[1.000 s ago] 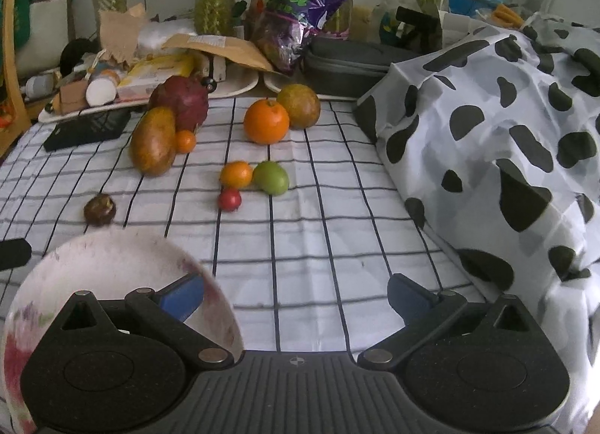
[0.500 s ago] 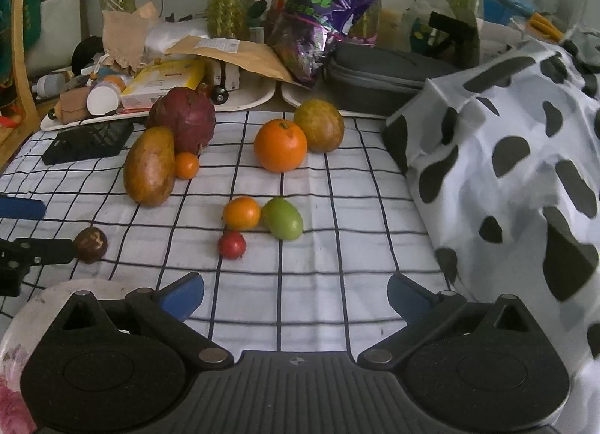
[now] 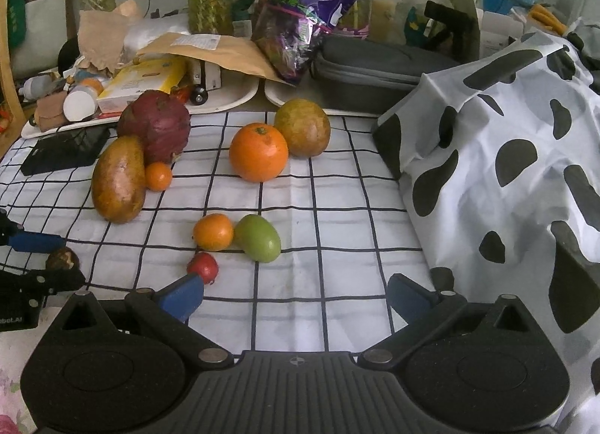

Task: Organize fruits
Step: 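Grasp the small red fruit with the right tool while the left tool holds the brown fruit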

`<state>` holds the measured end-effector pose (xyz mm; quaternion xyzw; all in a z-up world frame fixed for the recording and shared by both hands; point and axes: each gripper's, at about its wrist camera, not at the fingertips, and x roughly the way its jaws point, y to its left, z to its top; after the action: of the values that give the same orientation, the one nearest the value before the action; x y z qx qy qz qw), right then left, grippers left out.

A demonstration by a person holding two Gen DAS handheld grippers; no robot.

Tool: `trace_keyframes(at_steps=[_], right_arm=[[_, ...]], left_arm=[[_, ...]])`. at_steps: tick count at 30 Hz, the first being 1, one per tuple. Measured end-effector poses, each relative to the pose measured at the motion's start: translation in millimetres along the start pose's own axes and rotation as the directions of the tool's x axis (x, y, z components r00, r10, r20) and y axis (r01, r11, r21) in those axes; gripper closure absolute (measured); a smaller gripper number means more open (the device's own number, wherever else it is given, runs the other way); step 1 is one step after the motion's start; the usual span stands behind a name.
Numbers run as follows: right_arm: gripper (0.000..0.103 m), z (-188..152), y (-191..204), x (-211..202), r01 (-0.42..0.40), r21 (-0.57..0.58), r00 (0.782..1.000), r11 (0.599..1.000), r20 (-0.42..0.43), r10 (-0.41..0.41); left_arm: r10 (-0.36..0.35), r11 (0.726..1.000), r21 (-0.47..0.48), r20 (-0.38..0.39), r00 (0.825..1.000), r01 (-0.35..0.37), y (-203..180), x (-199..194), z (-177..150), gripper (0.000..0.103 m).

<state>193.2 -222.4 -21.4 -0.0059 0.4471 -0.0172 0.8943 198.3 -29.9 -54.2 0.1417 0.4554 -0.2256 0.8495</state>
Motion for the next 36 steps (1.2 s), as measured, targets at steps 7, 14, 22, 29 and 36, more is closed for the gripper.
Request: trace_keyframes(at_steps=[7,14,22,29,36], right_arm=[[0.000,2.8,-3.3,4.5,-0.066,0.014,0.998,0.998,-0.002,0.066],[0.023,5.5,10.6,13.6,-0.217,0.008,0.975,0.976,-0.046,0.217],[0.057,6.9,34.0,26.0,-0.237,-0.080,0.970,0.968,-0.065,0.233],[0.069,9.4,37.9,30.2,-0.191,-0.098,0.981,0.977,-0.035,0.189],[0.081,9.0,37.2,21.6,-0.195,-0.086,0.981,0.977,-0.023,0.194]], left_arm=[[0.026,1.000,-0.007,0.009,1.000,-0.026,1.9,-3.9,1.4,0.072],[0.033,0.999,-0.022,0.040,0.999,-0.032,5.4,-13.0,5.5,0.072],[0.032,0.999,-0.022,0.059,0.998,-0.031,9.4,-18.4,4.9,0.072],[0.024,0.999,-0.025,0.069,0.997,-0.023,11.0,-22.2,4.9,0.072],[0.006,1.000,-0.019,0.099,0.995,-0.004,2.5,-33.4,6.9,0.072]])
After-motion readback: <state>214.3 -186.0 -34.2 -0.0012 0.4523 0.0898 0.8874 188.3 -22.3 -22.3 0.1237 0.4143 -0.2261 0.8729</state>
